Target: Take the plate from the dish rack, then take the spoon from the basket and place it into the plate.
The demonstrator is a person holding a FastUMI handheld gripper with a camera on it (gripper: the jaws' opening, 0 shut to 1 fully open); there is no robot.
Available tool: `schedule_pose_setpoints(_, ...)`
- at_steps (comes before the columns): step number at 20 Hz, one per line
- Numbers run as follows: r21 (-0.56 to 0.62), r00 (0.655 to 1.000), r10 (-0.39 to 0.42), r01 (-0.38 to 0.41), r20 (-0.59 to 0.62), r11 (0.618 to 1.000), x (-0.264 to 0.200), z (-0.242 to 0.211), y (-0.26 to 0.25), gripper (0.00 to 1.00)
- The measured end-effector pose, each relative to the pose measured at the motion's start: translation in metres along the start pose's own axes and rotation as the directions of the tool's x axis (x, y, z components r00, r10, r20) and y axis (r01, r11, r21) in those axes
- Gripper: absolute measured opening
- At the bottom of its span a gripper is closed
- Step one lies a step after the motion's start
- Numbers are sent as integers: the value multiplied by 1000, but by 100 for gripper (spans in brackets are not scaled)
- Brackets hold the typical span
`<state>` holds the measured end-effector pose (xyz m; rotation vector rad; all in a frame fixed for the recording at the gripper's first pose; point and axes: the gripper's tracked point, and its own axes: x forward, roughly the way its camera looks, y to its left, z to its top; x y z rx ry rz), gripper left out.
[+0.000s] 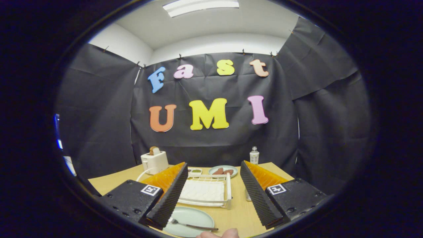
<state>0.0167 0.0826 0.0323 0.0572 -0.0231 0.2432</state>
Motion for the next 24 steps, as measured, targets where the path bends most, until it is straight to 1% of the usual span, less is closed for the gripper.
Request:
schedule_pose_setpoints(2,-12,1000,-3,2,-8,1000,-3,-10,4,100)
schedule_pose_setpoints(4,-16,1000,11,-11,-9,1000,-6,-17,12,100)
schedule_pose_setpoints(6,-7,1000,26,-26,-10,1000,-4,-24,18,100)
schedule_pose_setpoints(9,7,999,29,-29,-38,1000,-1,-37,21,100)
schedule_pose_setpoints(14,0,998,37,-37,-49,999,5,-40,26,100)
schedule_pose_setpoints(19,-12,999,30,-30,-26,999,0,-32,27,100)
schedule_pose_setpoints(24,-26,999,25,-26,-26,999,-4,-35,29,100)
